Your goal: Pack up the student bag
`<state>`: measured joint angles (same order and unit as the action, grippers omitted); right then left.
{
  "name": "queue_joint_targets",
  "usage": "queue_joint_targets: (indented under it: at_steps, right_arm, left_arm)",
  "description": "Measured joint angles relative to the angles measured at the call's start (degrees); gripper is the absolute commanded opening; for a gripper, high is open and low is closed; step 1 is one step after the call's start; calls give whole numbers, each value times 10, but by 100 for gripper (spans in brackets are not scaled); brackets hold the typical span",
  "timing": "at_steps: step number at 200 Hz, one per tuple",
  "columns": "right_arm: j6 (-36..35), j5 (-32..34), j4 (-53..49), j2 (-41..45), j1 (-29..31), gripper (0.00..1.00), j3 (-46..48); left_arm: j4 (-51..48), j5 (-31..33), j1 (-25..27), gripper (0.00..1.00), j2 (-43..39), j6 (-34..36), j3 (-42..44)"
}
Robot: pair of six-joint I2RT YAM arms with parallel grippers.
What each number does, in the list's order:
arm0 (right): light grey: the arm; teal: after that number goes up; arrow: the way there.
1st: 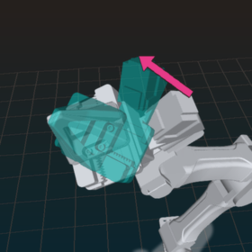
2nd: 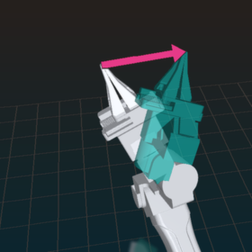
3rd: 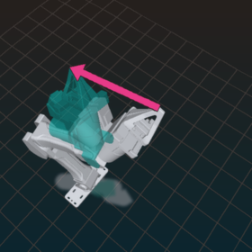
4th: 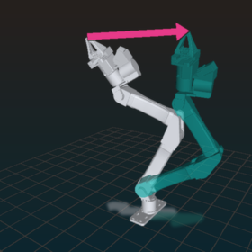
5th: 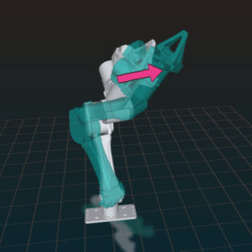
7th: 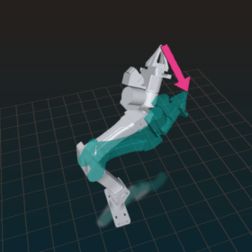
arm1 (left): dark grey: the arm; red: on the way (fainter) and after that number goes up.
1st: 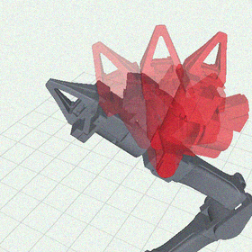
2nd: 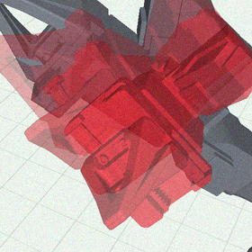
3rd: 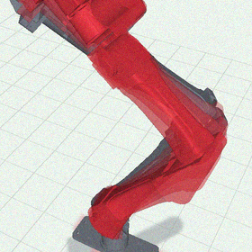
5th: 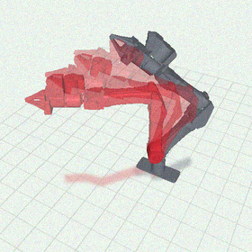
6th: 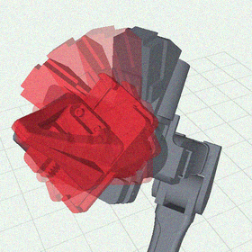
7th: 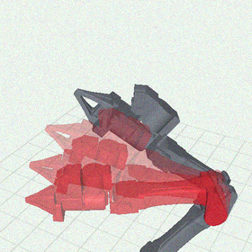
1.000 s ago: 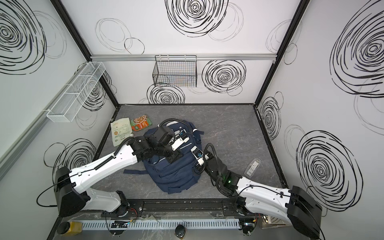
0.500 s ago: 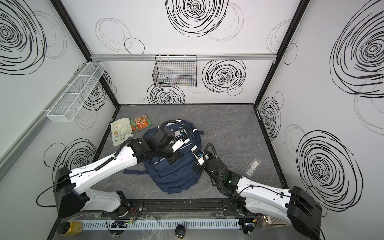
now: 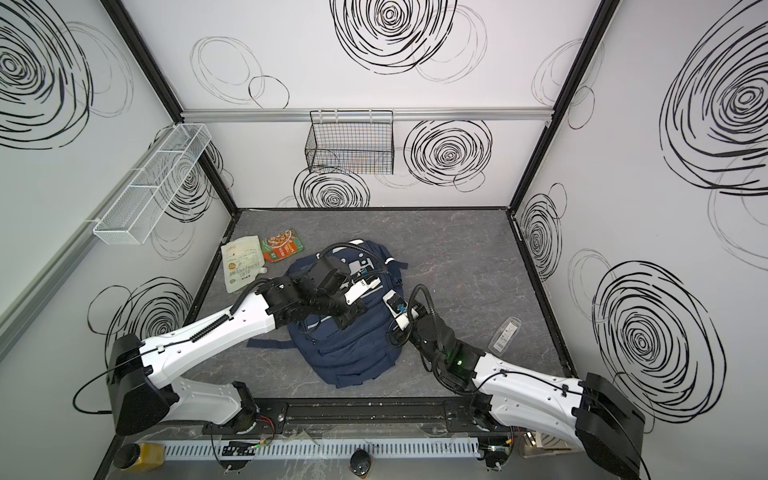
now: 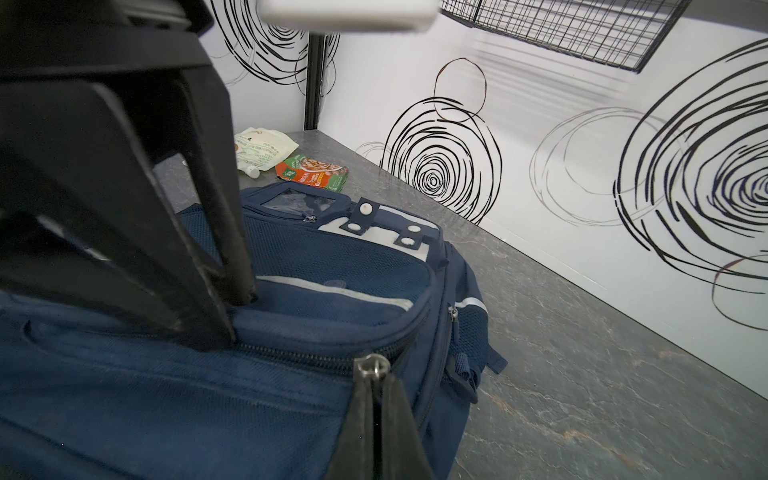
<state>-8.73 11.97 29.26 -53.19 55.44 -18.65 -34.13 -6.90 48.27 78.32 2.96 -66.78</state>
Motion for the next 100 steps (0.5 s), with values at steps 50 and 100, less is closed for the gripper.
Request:
queue_joint_targets:
  at_steps: [50,100]
  right_arm:
    - [3,-22,-7,3,-4,0,0]
    - [50,-103,-8,15,-10,0,0]
  left_arm:
    - [16,-16,-3,0,-2,-19,8]
    - [24,-87,-41,0,-5,-102,9]
